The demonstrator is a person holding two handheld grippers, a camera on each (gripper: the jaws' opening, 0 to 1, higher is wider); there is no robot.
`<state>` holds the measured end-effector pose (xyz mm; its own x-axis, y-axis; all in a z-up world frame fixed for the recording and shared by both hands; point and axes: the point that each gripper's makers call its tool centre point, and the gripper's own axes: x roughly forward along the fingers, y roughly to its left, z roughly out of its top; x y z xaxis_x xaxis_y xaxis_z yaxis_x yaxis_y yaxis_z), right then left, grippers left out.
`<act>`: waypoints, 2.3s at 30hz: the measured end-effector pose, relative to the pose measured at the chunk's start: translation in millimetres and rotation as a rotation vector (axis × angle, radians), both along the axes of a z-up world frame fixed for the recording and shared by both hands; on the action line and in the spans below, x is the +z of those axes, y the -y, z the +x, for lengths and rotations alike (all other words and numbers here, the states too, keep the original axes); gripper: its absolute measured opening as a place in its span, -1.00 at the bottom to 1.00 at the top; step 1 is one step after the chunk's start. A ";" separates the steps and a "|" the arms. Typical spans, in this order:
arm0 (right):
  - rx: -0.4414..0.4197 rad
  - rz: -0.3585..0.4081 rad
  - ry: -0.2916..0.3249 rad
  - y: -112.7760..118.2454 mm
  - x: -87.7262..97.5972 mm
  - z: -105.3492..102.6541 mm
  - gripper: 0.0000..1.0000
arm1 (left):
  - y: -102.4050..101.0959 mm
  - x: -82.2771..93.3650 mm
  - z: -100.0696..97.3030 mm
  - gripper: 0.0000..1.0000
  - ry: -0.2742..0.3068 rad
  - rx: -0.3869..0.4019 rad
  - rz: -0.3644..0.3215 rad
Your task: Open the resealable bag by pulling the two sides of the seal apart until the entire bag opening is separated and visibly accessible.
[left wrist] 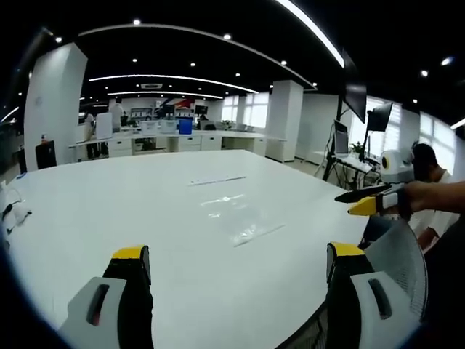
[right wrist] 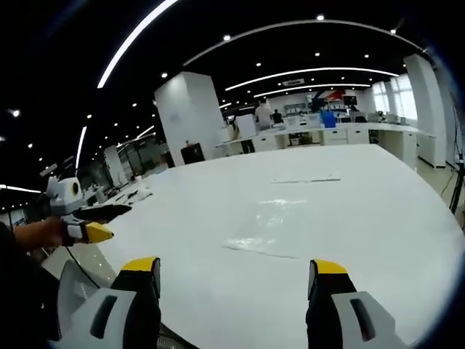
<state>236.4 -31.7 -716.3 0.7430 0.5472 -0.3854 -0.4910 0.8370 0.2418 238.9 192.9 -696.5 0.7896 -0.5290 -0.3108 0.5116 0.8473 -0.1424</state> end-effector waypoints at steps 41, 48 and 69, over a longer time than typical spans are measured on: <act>0.211 -0.083 -0.016 -73.9 -21.3 71.9 0.45 | 5.7 -5.7 21.3 0.99 -0.020 -0.080 -0.016; 0.265 -0.141 -0.057 -86.5 -44.2 83.8 0.33 | 19.0 -10.2 17.8 0.99 -0.029 -0.129 -0.003; 0.383 -0.227 -0.125 -111.9 -92.5 106.3 -0.02 | 22.2 -19.4 31.6 0.97 -0.067 -0.154 0.002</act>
